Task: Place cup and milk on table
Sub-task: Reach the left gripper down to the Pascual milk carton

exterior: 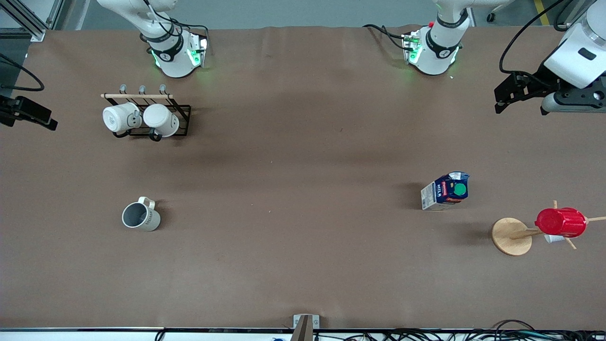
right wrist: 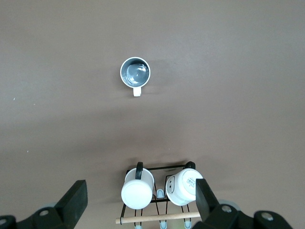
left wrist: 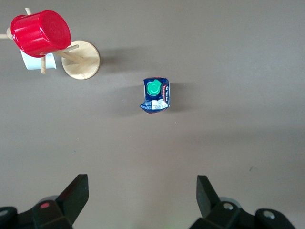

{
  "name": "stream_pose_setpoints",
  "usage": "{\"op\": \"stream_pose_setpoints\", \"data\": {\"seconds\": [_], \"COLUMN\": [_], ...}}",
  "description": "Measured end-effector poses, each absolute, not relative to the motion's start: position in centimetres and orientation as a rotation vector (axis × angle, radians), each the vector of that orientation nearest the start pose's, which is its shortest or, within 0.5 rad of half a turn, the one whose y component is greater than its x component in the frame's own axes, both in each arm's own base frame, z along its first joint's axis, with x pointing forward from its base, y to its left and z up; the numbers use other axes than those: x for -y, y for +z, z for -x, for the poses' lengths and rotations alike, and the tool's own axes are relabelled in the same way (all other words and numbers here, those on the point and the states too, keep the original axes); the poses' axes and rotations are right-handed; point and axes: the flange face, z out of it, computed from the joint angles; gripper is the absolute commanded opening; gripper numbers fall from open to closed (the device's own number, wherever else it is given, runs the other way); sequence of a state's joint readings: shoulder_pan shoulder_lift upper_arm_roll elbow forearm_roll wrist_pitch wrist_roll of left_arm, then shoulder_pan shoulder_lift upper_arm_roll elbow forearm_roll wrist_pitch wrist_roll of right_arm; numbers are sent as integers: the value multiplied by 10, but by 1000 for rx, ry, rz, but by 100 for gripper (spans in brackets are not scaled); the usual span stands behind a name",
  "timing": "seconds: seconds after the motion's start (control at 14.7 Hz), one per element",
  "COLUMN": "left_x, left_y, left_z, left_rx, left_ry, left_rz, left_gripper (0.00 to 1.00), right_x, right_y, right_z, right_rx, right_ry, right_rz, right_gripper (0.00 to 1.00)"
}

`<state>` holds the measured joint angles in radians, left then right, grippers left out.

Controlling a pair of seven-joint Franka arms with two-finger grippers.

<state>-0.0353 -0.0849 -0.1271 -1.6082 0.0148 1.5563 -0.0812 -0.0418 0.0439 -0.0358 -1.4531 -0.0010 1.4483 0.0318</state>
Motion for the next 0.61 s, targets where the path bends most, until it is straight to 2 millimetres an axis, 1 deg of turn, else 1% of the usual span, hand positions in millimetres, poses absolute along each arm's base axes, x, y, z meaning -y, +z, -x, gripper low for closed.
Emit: {"op": "stream_pose_setpoints", "data": {"seconds": [0.2, 0.34, 0.41, 0.48, 0.61], "left_x": [87, 86, 85, 83, 74], "left_y": [651, 647, 640, 627, 591], "left_z": [-521, -529, -537, -548, -578], "left_rx": [-126, -124, -122, -117, -91], "left_ry": [-54, -52, -40, -28, -29], "left_rz": [3118, 3119, 3117, 3115, 3122], "left_gripper": [100, 100, 100, 100, 100], "right_x": [43, 43, 43, 43, 44], "right_y": [645, 645, 645, 645, 645], "right_z": [-554, -555, -555, -555, -555], "right_rx": [-172, -172, -172, -173, -174], "right_ry": [73, 71, 70, 70, 69], "right_rz": [3138, 3138, 3138, 3138, 3137], "right_gripper": [100, 100, 100, 100, 100]}}
